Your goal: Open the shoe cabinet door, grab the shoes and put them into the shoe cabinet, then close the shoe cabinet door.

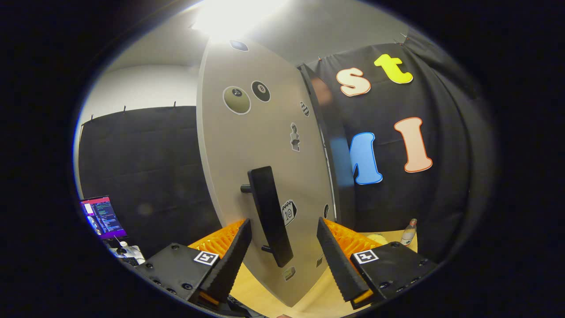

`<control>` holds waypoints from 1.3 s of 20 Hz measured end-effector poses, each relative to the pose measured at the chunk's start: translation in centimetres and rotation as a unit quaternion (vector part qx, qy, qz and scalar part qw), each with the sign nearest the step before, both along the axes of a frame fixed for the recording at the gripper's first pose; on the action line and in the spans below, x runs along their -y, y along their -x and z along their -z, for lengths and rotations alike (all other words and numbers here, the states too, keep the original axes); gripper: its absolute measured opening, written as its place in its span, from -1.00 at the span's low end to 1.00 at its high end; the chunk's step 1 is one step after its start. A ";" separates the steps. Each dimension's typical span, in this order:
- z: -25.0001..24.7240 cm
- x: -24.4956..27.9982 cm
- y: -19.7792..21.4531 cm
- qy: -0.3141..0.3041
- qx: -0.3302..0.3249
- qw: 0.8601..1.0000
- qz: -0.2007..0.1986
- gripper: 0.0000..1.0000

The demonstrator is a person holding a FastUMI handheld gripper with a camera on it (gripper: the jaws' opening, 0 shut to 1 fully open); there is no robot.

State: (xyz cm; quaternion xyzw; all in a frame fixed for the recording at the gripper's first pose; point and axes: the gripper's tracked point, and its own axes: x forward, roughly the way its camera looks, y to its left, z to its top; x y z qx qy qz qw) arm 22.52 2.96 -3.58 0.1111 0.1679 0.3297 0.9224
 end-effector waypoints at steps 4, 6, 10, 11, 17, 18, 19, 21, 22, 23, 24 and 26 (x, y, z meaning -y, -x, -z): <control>-0.2 -1.3 -0.2 0.008 0.014 1.000 -0.019 0.92; -0.2 -2.5 0.0 0.010 0.017 1.000 -0.024 0.92; -0.2 -5.6 0.2 0.006 0.014 1.000 -0.022 0.92; -0.1 -6.6 0.2 0.005 0.011 1.000 -0.022 0.92; 0.2 -11.0 -0.7 -0.005 -0.005 1.000 0.003 0.92; 0.4 -11.5 -1.0 -0.006 -0.007 1.000 0.010 0.91; 0.3 -12.0 -1.4 -0.008 -0.009 1.000 0.019 0.91; 0.5 -13.5 -2.0 -0.009 -0.012 1.000 0.024 0.91; 0.6 -14.3 -2.2 -0.009 -0.010 1.000 0.027 0.91; 0.5 -15.0 -2.4 -0.004 -0.006 0.999 0.031 0.91; 0.4 -15.8 -2.7 0.001 0.000 0.999 0.035 0.91; 0.5 -17.5 -3.5 0.016 0.013 0.999 0.041 0.91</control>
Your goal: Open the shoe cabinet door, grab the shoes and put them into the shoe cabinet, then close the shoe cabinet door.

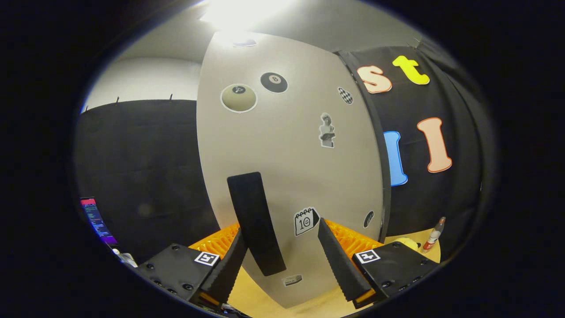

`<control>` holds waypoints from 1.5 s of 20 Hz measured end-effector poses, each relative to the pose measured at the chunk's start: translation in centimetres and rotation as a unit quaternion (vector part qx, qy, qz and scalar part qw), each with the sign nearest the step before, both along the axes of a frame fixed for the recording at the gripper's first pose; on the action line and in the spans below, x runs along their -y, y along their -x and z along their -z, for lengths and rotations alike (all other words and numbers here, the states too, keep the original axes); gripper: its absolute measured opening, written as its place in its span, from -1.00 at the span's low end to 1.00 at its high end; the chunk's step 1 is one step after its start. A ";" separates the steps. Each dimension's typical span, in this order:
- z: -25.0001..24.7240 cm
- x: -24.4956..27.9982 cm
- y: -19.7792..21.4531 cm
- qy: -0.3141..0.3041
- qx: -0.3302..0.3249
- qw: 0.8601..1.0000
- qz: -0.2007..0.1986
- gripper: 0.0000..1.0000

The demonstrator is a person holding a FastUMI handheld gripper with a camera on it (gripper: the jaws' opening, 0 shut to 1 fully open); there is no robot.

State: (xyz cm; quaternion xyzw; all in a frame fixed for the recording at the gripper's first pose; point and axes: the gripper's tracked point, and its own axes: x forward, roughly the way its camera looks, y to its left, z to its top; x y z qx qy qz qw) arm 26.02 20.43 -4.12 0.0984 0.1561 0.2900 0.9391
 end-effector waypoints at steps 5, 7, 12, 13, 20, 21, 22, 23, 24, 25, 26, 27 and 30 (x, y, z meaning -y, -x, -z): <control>1.1 -3.8 -3.1 0.018 0.017 1.000 0.019 0.92; 1.0 -6.5 -3.7 0.020 0.024 0.999 0.026 0.92; 2.1 -9.3 -5.1 0.048 0.026 0.997 0.062 0.92; 2.3 -9.4 -5.1 0.049 0.025 0.996 0.064 0.93; 1.4 -7.1 -2.7 0.086 0.048 0.992 0.076 0.96; 1.0 -6.2 -2.2 0.091 0.053 0.991 0.081 0.95; 0.7 -4.9 -1.7 0.096 0.056 0.990 0.089 0.95; 0.3 -3.5 -1.0 0.097 0.058 0.989 0.098 0.95; 0.0 -2.2 -0.4 0.093 0.058 0.988 0.108 0.95; -0.2 -0.8 0.1 0.090 0.052 0.988 0.116 0.95; -0.3 0.6 0.7 0.086 0.045 0.988 0.123 0.94; -0.6 2.0 1.1 0.082 0.041 0.987 0.132 0.94; -1.2 7.1 2.2 0.088 0.040 0.980 0.174 0.95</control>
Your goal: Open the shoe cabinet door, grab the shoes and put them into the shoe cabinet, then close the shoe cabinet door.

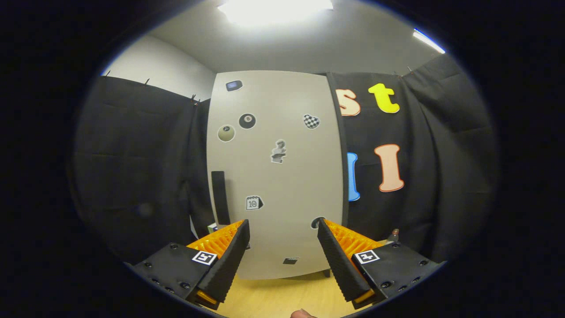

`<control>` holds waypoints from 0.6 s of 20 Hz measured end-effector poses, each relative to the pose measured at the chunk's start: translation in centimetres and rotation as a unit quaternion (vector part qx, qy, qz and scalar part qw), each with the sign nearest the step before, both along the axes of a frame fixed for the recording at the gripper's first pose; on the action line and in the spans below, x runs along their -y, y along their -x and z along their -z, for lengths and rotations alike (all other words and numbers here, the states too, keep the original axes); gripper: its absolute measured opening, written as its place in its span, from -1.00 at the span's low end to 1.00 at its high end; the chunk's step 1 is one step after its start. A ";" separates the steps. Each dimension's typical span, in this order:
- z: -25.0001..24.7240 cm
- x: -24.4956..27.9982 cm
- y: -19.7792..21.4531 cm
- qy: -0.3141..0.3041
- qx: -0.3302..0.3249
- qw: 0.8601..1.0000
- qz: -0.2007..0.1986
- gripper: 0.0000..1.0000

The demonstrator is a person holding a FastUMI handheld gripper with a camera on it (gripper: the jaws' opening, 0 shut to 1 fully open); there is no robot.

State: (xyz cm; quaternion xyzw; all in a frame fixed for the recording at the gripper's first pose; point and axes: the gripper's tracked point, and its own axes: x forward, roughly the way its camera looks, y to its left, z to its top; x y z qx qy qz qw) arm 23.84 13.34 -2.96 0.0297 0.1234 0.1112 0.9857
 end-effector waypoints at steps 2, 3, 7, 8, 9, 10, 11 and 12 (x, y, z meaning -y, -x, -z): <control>-0.6 3.5 0.7 0.007 0.004 1.000 0.029 0.95; -0.9 5.2 1.3 0.010 0.006 0.999 0.043 0.94; -2.2 11.7 3.7 0.020 0.013 0.996 0.091 0.94; -2.3 12.9 3.9 0.021 0.013 0.994 0.103 0.94; -2.2 14.2 4.1 0.022 0.015 0.993 0.114 0.94; -2.1 15.5 4.5 0.027 0.014 0.992 0.125 0.95; -1.9 16.7 4.9 0.032 0.013 0.990 0.134 0.95; -1.7 17.7 5.3 0.037 0.010 0.989 0.140 0.94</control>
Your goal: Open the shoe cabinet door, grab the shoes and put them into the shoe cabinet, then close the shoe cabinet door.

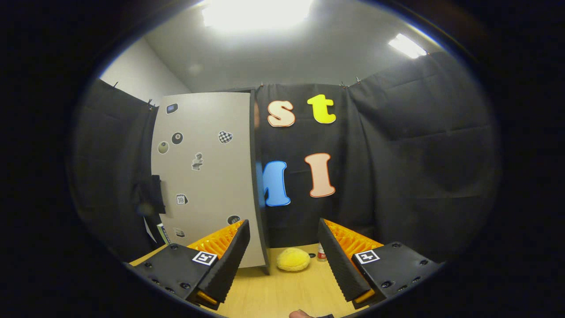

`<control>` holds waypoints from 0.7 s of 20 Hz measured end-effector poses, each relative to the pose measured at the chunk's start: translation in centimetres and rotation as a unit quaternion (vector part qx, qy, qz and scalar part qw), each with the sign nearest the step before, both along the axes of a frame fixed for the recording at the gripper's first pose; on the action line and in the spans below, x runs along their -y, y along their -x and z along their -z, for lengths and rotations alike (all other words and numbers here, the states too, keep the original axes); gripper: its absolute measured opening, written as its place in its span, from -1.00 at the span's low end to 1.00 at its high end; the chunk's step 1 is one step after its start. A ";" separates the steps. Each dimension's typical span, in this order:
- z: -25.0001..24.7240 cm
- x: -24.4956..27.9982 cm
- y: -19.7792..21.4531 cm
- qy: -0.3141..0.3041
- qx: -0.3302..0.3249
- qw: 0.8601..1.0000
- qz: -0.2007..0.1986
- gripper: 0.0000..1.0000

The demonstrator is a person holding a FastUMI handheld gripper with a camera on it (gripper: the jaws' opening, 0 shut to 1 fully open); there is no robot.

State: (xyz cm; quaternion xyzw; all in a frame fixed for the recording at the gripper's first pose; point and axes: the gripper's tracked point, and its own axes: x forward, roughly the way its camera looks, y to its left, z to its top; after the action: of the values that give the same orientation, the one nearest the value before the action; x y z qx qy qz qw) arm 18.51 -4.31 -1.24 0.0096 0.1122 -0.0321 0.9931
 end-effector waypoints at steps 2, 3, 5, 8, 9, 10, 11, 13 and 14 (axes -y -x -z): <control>0.3 1.5 0.4 0.004 -0.004 1.000 0.009 0.95; 0.4 2.1 0.6 0.002 -0.006 1.000 0.011 0.95; 0.7 2.8 0.7 -0.005 -0.010 1.000 0.012 0.95; 0.9 3.0 0.4 -0.008 -0.012 1.000 0.005 0.95; 1.0 3.0 0.3 -0.006 -0.012 1.000 0.002 0.95; 1.0 2.9 0.2 -0.005 -0.012 1.000 -0.001 0.95; 1.1 2.8 0.2 -0.004 -0.012 1.000 -0.005 0.95; 1.6 2.5 0.0 -0.009 -0.015 1.000 -0.013 0.95; 1.7 2.2 -0.3 -0.011 -0.018 1.000 -0.016 0.95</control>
State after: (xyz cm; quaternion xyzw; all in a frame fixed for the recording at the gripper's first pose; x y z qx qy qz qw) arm 18.78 -6.52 -2.95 0.0186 0.1303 -0.0149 0.9912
